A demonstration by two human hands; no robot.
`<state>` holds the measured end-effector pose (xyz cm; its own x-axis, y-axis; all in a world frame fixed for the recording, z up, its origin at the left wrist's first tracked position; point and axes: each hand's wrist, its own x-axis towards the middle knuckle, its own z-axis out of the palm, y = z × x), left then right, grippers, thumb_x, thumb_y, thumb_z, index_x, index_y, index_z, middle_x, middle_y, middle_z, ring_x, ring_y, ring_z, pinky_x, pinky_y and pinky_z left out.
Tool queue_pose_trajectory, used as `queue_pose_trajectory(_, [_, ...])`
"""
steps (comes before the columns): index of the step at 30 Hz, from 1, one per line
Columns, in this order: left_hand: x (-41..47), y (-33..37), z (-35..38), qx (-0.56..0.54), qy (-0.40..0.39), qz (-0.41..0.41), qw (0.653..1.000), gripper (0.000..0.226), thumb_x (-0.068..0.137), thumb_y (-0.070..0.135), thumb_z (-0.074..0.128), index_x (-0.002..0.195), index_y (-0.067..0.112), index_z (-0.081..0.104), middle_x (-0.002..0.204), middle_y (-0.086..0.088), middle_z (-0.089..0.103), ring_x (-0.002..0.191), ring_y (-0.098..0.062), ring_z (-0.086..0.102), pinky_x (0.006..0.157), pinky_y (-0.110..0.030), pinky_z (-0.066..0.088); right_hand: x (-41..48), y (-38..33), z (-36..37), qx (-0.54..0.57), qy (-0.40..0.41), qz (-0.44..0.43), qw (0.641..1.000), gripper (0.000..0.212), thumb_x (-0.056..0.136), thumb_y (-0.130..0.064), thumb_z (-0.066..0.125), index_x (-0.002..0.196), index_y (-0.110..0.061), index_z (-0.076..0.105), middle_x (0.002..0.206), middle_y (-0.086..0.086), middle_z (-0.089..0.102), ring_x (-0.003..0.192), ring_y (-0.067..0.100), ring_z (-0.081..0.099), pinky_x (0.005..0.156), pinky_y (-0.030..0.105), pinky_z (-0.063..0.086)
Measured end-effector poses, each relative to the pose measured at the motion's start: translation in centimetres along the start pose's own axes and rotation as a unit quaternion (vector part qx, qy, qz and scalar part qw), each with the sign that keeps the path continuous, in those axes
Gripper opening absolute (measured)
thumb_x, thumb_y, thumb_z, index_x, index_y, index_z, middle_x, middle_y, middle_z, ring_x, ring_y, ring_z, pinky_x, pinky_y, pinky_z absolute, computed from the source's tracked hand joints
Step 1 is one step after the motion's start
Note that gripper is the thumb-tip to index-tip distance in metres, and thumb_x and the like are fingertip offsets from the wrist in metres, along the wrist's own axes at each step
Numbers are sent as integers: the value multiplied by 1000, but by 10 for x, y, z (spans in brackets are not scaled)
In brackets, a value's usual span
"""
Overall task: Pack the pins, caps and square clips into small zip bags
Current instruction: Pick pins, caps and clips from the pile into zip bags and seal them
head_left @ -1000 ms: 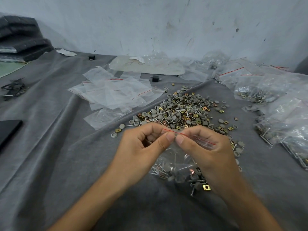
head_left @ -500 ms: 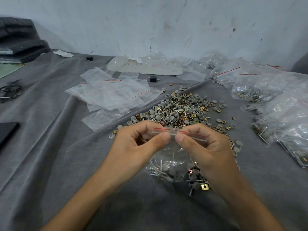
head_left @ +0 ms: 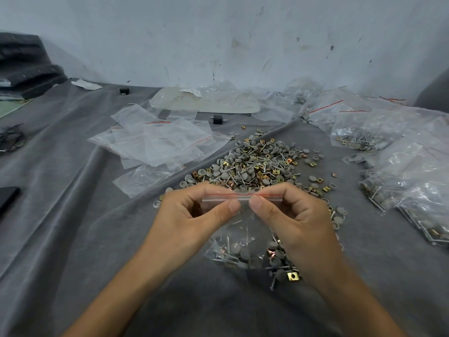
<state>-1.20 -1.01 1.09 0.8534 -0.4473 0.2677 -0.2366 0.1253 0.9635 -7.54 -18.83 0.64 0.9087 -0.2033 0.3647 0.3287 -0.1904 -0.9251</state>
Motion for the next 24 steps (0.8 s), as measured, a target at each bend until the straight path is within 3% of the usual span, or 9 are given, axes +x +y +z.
queue_pose_trajectory(5, [1,2,1,-12,9,-5,1000,14,78,19,78,89,12,81,89,-6,80,83,-17,77,71,-18,58,0,0,1,8,-24,5,1000,11,86,-32,74,93,-24,76,88,2,76,80,18,72,69,23,57])
queue_pose_trajectory(14, [2,-1,-3,7,27,7,1000,14,75,26,79,88,22,83,84,-4,80,77,-13,76,67,-18,56,1,0,-2,-7,-4,-11,1000,8,87,-28,73,92,-24,77,81,1,74,69,8,65,61,18,50])
queue_pose_trajectory(20, [2,-2,-6,12,26,12,1000,12,74,29,82,85,24,82,84,-3,79,76,-10,75,66,-17,55,2,-1,-7,-18,-11,-9,1000,12,90,-29,68,96,-26,78,86,0,76,76,19,70,66,31,57])
queue_pose_trajectory(22, [3,-1,-6,16,39,14,999,11,73,31,83,83,26,82,81,-3,79,73,-10,72,66,-20,54,3,-2,-9,-25,-14,-16,999,15,93,-26,65,99,-25,79,88,0,77,79,18,71,68,31,58])
queue_pose_trajectory(24, [3,-1,-6,34,52,17,998,13,75,37,86,85,30,82,80,-6,77,72,-16,67,67,-32,52,3,-4,-11,-27,-16,-21,999,17,94,-24,63,101,-25,78,87,-3,77,79,10,70,69,21,55])
